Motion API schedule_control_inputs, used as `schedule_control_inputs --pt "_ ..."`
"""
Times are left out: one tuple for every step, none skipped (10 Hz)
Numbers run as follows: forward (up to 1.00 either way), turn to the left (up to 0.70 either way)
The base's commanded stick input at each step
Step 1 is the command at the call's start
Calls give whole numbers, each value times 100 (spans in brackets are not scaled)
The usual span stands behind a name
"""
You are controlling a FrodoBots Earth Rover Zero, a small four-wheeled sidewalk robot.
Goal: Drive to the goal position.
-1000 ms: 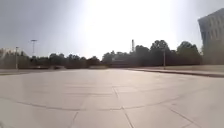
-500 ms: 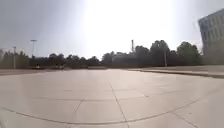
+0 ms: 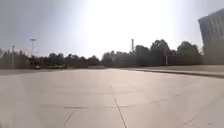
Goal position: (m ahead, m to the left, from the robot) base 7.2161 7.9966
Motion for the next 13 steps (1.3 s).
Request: schedule_control_inputs --pt "70 0" --pt "70 0" --pt "70 0" --pt "70 0" --pt "70 0" --pt "70 0" --pt "70 0" --pt "70 0" --pt "70 0" --pt "70 0" --pt "70 0" --pt "70 0" --pt "70 0"
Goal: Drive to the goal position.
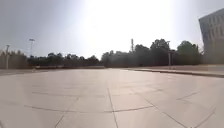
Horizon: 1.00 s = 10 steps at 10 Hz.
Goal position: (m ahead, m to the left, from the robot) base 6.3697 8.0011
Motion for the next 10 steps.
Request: schedule_control_inputs --pt "70 0" --pt "70 0" --pt "70 0" --pt "70 0" --pt "70 0" --pt "70 0" --pt "70 0" --pt "70 0" --pt "70 0" --pt "70 0"
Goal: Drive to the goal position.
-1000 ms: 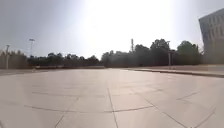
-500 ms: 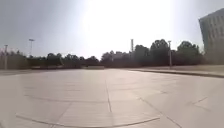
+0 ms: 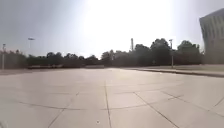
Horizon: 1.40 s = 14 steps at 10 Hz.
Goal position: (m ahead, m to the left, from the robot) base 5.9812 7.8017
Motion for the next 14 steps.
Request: schedule_control_inputs --pt "70 0" --pt "70 0" --pt "70 0" --pt "70 0" --pt "70 0" --pt "70 0" --pt "70 0" --pt "70 0" --pt "70 0" --pt "70 0" --pt "70 0" --pt "70 0" --pt "70 0" --pt "70 0"
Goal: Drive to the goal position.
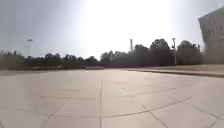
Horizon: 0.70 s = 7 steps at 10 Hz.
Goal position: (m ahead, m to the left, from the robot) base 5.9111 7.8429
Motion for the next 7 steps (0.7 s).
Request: schedule_control_inputs --pt "70 0" --pt "70 8" --pt "70 31" --pt "70 34" --pt "70 13" --pt "70 8" --pt "70 3"
